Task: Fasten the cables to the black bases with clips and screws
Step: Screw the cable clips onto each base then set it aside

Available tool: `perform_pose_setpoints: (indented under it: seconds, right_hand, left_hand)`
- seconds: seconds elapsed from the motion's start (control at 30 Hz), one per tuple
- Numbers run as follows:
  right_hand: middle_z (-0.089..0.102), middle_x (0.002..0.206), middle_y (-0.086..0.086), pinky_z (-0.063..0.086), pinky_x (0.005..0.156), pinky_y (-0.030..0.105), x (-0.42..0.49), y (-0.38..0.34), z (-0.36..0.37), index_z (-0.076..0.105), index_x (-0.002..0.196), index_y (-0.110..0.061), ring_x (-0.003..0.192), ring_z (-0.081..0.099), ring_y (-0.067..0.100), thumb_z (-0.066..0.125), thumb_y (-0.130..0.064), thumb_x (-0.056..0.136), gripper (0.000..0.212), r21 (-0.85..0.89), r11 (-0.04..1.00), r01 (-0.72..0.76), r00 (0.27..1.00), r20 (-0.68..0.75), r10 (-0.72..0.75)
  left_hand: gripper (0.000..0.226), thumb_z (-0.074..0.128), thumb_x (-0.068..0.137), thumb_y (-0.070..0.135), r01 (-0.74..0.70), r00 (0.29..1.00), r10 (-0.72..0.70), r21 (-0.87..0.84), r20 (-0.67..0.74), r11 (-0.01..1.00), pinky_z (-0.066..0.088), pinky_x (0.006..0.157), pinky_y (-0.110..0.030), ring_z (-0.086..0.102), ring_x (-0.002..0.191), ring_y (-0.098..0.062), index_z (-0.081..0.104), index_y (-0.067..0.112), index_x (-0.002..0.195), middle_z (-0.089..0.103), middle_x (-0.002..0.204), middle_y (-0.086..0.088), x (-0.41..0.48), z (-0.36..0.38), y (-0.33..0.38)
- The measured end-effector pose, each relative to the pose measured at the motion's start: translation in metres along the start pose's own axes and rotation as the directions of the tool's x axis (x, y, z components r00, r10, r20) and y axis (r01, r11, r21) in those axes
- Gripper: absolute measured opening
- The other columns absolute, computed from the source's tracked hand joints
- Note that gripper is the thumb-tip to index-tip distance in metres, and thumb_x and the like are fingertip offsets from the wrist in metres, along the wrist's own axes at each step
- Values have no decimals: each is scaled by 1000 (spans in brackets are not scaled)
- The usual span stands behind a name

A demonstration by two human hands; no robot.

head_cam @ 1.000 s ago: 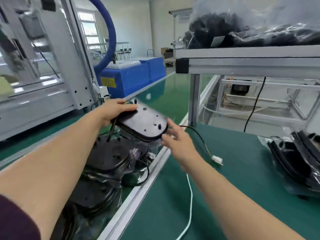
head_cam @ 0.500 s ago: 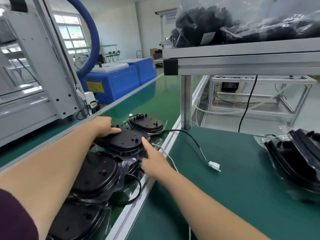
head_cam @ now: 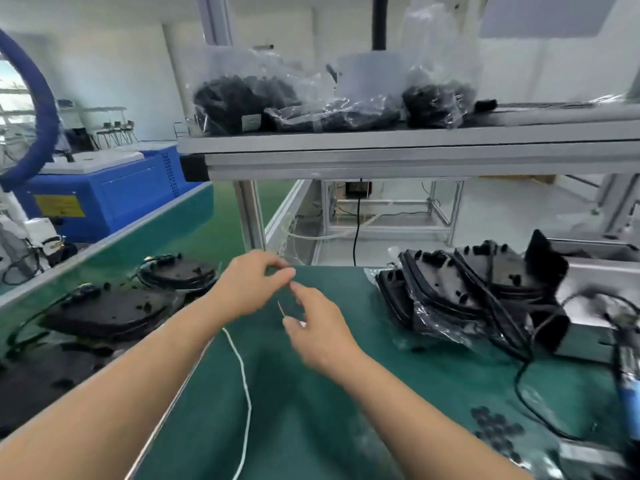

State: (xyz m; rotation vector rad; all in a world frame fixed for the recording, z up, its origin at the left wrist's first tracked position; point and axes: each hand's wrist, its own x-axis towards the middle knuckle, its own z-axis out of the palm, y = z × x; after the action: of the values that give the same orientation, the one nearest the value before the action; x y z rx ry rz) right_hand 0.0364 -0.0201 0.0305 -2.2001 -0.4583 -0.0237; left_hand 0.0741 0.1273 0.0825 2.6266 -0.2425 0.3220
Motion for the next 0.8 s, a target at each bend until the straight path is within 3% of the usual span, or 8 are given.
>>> perform_pose_setpoints:
  seconds: [0.1, 0.2, 0.3, 0.37, 0.47, 0.53, 0.63, 0.8]
  right_hand:
    - [54, 139, 11, 31, 104, 26, -16, 18, -45, 50, 139, -7, 129, 48, 26, 56, -9, 93, 47, -95, 995, -2, 991, -130, -10]
    - [59, 130, 13, 35, 103, 31, -29, 36, -89, 56, 131, -5, 123, 51, 29, 55, -5, 89, 43, -194, 981, -5, 978, -208, -36]
    - [59, 129, 13, 34, 107, 34, -44, 59, -129, 57, 131, -5, 122, 49, 31, 55, -5, 88, 42, -304, 952, -40, 947, -314, -60]
    - [58, 131, 14, 27, 110, 33, -55, 77, -154, 57, 130, -2, 125, 47, 32, 57, -5, 88, 42, -387, 917, -94, 916, -394, -73]
    - [49, 144, 11, 21, 116, 34, -70, 103, -179, 51, 138, -5, 136, 37, 29, 56, -12, 90, 48, -467, 859, -209, 904, -427, -12]
    - [37, 155, 6, 18, 122, 39, -76, 117, -187, 42, 146, -12, 147, 24, 28, 53, -16, 92, 56, -525, 806, -273, 918, -394, 55]
    - [34, 155, 2, 17, 123, 41, -81, 131, -194, 37, 149, -16, 150, 16, 26, 51, -22, 95, 56, -550, 769, -324, 922, -366, 128]
    - [47, 135, 3, 33, 105, 38, -89, 141, -195, 54, 129, -18, 130, 34, 29, 56, -41, 94, 41, -560, 734, -383, 903, -395, 170]
  left_hand:
    - [19, 58, 93, 31, 4, 1000, -2, -183, 10, 983, 38, 67, -16, 55, 76, -6, 69, 24, 79, 64, 79, 13, 7, 33, 53]
    - [24, 56, 95, 32, 90, 996, -72, -444, 57, 891, 49, 80, -31, 62, 84, -20, 70, 15, 84, 70, 88, -4, 20, 63, 101]
    - [28, 55, 95, 39, 307, 951, -191, -648, 245, 697, 53, 87, -39, 63, 87, -28, 62, 12, 90, 65, 93, -11, 33, 90, 144]
    - [36, 57, 92, 48, 442, 896, -279, -631, 345, 638, 52, 88, -40, 58, 87, -27, 55, 12, 92, 60, 94, -9, 41, 105, 162]
    - [67, 64, 82, 60, 590, 805, -369, -566, 464, 575, 50, 96, -43, 61, 111, -36, 52, 5, 119, 61, 127, -19, 50, 130, 177]
    - [70, 69, 78, 61, 621, 782, -391, -543, 486, 565, 57, 84, -41, 65, 99, -30, 54, 5, 118, 66, 118, -16, 53, 143, 184]
    - [47, 76, 80, 45, 639, 768, -397, -567, 502, 520, 53, 49, -26, 64, 74, -21, 58, 6, 99, 66, 88, -8, 57, 159, 192]
    - [22, 75, 83, 19, 677, 730, -407, -665, 549, 317, 49, 40, -22, 64, 52, -19, 61, 5, 92, 65, 69, -10, 57, 173, 188]
